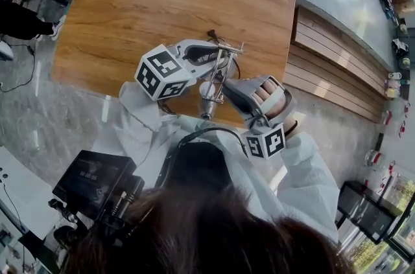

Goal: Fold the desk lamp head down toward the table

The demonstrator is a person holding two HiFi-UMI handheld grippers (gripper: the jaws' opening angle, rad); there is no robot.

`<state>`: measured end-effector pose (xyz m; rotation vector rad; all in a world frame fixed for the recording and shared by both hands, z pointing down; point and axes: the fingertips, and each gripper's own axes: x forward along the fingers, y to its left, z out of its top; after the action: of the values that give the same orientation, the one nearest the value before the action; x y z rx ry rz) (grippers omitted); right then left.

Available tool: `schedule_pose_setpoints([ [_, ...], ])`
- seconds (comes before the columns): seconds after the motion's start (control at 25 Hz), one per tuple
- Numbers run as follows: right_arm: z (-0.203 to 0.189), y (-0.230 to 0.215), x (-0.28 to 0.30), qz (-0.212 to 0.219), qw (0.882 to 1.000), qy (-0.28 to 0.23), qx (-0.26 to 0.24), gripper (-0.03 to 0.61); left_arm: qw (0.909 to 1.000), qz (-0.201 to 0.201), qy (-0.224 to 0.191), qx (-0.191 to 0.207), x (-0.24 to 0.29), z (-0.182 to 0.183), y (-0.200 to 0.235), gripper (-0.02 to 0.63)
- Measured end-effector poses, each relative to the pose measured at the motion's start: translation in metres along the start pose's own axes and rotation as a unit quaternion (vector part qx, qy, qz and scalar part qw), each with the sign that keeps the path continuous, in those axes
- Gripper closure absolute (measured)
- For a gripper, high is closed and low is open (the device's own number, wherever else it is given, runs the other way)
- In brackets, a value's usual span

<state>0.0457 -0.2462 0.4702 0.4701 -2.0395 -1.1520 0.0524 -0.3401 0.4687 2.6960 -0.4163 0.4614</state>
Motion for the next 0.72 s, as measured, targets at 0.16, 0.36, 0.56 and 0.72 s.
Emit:
schedule_pose_setpoints([
  [0.16, -0.002, 0.000, 0.000, 0.010, 1.000, -0.005, -0.008, 0.472, 0.9998, -0.009, -0.008, -0.012, -0.001, 0.001, -0.001, 0.515],
  [0.36, -0.003, 0.000, 0.000, 0.013, 0.999, -0.005, 0.037, 0.485, 0.9997, -0.013, -0.016, -0.015, -0.003, 0.002, -0.001, 0.515],
  [0.56, -0.013, -0.015, 0.000, -0.029, 0.990, 0.019, 0.137, 0.529, 0.9993, 0.001, -0.015, -0.034, -0.006, -0.006, 0.003, 0.514],
  [0.72, -0.012, -0.033, -0.007, -0.044, 0.975, 0.035, 0.214, 0.540, 0.9973, 0.046, -0.039, -0.042, -0.024, 0.003, 0.010, 0.515],
])
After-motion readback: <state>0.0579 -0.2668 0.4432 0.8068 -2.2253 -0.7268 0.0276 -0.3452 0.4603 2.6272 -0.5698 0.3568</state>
